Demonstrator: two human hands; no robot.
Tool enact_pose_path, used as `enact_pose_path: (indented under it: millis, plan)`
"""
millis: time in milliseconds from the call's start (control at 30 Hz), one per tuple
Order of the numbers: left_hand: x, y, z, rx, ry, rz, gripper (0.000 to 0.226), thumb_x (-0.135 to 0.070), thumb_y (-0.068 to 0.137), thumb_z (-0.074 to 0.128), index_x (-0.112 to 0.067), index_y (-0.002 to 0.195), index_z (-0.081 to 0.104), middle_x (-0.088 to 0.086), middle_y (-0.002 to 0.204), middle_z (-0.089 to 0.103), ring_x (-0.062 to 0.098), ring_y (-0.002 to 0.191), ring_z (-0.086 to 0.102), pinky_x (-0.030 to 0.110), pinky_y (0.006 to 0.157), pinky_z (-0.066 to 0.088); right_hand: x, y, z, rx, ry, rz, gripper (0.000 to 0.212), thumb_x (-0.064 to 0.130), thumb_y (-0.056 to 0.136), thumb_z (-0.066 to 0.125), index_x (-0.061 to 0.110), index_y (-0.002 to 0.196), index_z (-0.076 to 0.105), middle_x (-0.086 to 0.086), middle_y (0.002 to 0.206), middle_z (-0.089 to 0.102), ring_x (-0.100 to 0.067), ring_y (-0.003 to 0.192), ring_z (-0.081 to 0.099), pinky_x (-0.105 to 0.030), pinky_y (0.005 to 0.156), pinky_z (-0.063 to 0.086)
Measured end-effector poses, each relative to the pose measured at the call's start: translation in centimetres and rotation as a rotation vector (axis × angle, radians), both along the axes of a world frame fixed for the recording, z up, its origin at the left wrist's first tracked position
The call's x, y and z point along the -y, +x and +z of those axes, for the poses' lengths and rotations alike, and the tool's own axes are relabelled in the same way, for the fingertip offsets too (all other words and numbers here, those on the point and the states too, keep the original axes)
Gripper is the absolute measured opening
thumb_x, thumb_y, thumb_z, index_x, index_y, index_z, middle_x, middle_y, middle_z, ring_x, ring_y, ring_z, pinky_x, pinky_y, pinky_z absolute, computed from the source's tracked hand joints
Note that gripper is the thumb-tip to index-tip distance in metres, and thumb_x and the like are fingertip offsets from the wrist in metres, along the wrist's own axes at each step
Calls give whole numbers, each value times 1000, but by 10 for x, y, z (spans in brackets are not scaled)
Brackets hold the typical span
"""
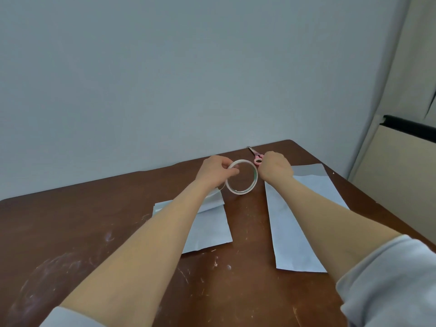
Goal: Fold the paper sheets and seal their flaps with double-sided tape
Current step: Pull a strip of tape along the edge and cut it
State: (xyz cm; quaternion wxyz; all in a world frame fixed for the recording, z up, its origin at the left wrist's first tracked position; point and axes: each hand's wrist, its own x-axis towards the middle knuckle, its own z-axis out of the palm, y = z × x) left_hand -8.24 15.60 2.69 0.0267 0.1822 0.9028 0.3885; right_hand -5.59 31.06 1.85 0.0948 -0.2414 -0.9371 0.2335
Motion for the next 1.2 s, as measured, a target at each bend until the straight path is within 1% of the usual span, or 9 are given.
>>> enact_pose_path:
  millis: [200,300,467,633,800,933,1033,1100,1200]
  plan:
    - [4,-18,-7,26,88,-98,20,-34,88,63,-19,80,73,-5,77,73,6,64,61,27,80,49,-7,-37,-13,27,51,10,35,13,98,46,4,131,50,-15,134,47,-32,126,41,-37,95,43]
    - [7,-25,-10,25,119,-105,19,-36,89,61,-26,79,73,-7,74,73,1,65,59,25,80,47,-10,-50,-17,45,69,26,38,18,100,43,5,136,45,-15,138,42,-31,129,37,-38,97,41]
    - [10,-37,-14,49,143,-120,19,-33,90,60,-24,82,75,-6,74,72,0,68,59,29,85,47,-16,-70,-24,93,89,-11,40,17,98,48,5,137,45,-15,138,42,-31,129,39,-40,97,42]
    - [8,-43,-18,51,154,-129,17,-32,88,63,-25,79,75,-6,73,72,-4,63,59,27,84,47,-19,-82,-26,81,37,-76,30,18,94,57,7,122,58,-14,124,57,-32,114,57,-35,83,47]
    - [5,-41,-18,56,157,-138,21,-33,88,63,-17,84,77,-2,76,73,1,66,59,24,79,46,-18,-81,-21,77,6,-82,28,24,92,63,6,113,61,-13,117,61,-33,109,60,-32,72,43]
    - [5,-36,-15,43,116,-112,24,-36,88,63,-16,86,77,-5,72,71,3,84,61,20,77,40,-17,-73,-15,-7,-150,-74,27,27,94,59,7,112,63,-12,113,64,-33,106,62,-32,73,43]
    - [5,-28,-9,32,88,-94,25,-37,89,62,-17,88,76,-7,70,69,1,77,56,18,71,39,-14,-61,-7,-56,-314,-59,25,28,93,54,10,109,64,-11,111,66,-31,103,64,-34,79,47]
    - [5,-19,-6,19,77,-83,24,-37,90,61,-19,87,75,-7,69,70,6,70,54,19,66,40,-13,-52,-2,-78,-410,-49,18,28,94,52,13,95,62,-9,101,70,-27,93,68,-32,77,49]
    - [6,-5,0,0,49,-47,22,-35,90,60,-19,86,74,-5,71,70,10,59,52,21,60,44,-11,-29,10,-93,-513,-73,21,26,96,47,12,82,54,-1,57,67,-12,53,64,-23,58,45]
